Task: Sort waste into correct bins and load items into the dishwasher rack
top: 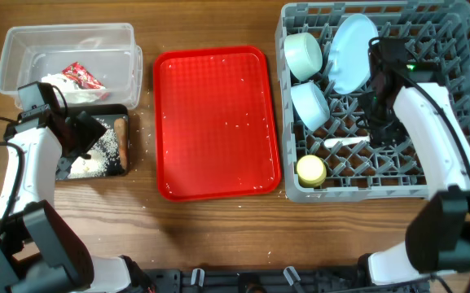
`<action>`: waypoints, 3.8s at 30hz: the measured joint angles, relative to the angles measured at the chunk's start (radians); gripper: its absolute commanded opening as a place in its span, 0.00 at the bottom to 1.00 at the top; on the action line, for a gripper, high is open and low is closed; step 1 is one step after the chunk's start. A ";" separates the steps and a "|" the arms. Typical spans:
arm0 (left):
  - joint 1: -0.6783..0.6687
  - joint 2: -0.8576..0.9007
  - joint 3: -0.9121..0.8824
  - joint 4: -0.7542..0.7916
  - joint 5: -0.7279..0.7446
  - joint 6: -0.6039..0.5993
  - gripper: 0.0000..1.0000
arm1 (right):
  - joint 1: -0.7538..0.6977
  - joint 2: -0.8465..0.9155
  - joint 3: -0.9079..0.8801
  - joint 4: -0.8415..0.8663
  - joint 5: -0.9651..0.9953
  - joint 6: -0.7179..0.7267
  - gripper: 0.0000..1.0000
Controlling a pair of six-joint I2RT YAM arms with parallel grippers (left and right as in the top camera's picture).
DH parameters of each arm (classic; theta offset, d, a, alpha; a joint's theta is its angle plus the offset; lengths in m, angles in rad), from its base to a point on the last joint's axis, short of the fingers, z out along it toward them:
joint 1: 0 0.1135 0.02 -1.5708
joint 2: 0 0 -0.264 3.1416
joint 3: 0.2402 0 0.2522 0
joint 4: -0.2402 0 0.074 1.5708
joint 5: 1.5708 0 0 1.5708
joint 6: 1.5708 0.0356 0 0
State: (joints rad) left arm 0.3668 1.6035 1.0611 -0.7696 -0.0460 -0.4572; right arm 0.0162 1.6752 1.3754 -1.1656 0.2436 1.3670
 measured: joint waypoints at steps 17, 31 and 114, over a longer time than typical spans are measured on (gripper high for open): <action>0.000 0.000 0.000 0.000 0.000 0.000 1.00 | 0.127 -0.869 0.000 -0.100 -0.280 -0.961 1.00; 0.000 0.000 0.000 0.000 0.003 0.000 1.00 | 0.124 -1.033 -0.514 0.621 -0.243 -1.239 1.00; -0.326 -1.544 -0.882 0.575 -0.105 0.119 1.00 | -0.027 -1.662 -1.368 1.168 -0.247 -1.163 1.00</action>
State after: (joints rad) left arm 0.0410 0.0597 0.1795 -0.1944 -0.1513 -0.3378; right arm -0.0105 0.0128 0.0078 0.0021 -0.0032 0.2039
